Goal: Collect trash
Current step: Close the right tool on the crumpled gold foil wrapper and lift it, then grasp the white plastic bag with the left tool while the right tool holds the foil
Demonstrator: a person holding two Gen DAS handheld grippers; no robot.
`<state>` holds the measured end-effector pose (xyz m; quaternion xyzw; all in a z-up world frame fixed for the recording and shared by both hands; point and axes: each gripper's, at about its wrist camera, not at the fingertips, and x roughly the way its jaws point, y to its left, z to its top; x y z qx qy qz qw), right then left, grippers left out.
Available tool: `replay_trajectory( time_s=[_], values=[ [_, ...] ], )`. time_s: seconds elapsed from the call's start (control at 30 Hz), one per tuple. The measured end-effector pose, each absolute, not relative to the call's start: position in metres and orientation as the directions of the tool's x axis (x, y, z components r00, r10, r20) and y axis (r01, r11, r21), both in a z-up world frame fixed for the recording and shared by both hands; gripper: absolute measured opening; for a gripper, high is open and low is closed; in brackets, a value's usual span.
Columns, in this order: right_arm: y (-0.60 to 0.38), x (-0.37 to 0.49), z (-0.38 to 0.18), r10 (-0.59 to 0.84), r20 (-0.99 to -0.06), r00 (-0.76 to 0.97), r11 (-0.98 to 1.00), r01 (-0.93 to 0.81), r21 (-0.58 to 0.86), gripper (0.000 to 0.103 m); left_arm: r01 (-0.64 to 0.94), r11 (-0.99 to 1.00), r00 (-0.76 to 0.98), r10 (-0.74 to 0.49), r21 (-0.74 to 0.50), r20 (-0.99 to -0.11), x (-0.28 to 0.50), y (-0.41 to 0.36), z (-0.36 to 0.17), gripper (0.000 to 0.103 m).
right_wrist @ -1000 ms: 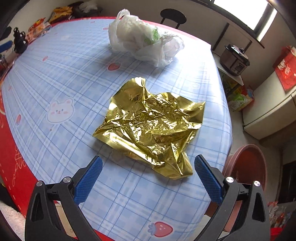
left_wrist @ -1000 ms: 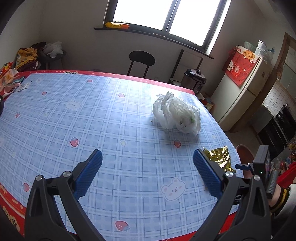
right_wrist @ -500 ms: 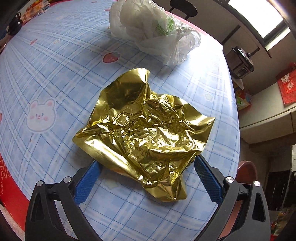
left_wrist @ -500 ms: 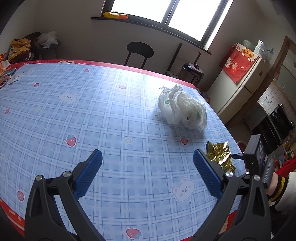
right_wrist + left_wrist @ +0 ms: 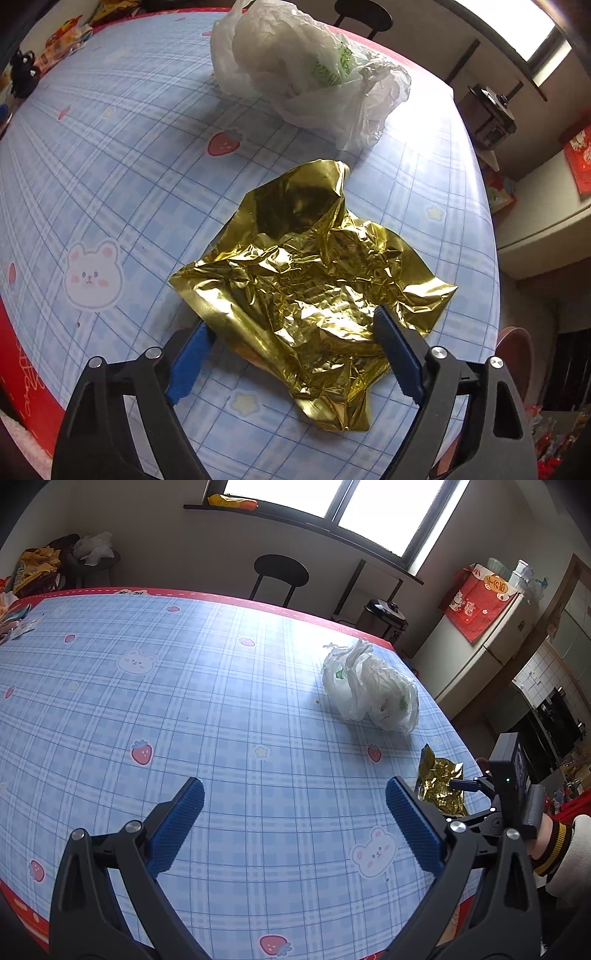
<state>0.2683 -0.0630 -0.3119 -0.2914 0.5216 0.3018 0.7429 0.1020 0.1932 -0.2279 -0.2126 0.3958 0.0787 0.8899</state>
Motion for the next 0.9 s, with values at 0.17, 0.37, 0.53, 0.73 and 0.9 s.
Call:
replay_trajectory(
  time_s=[0.17,0.37,0.53,0.73,0.9],
  values=[
    [-0.057,0.261,-0.301,0.203,-0.948,0.244,0.643,-0.763,-0.058,0.039,-0.304,0.899,0.676,-0.03,-0.316,-0.736,0.103,0.19,-0.226,0.097],
    [-0.067,0.25,-0.261,0.32,-0.903,0.286,0.684,-0.73,0.011,0.019,-0.294,0.902,0.674,-0.039,-0.316,-0.738,0.109,0.185,-0.226,0.097],
    [-0.087,0.252,-0.228,0.39,-0.852,0.349,0.74,-0.669,0.065,0.011,-0.261,0.913,0.673,-0.061,-0.313,-0.737,0.118,0.173,-0.225,0.097],
    [-0.115,0.262,-0.207,0.455,-0.797,0.397,0.801,-0.573,0.172,0.007,-0.201,0.932,0.668,-0.094,-0.301,-0.738,0.137,0.157,-0.223,0.097],
    [-0.134,0.261,-0.2,0.482,-0.765,0.427,0.822,-0.523,0.226,0.007,-0.138,0.947,0.678,-0.122,-0.289,-0.725,0.168,0.144,-0.22,0.097]
  ],
)
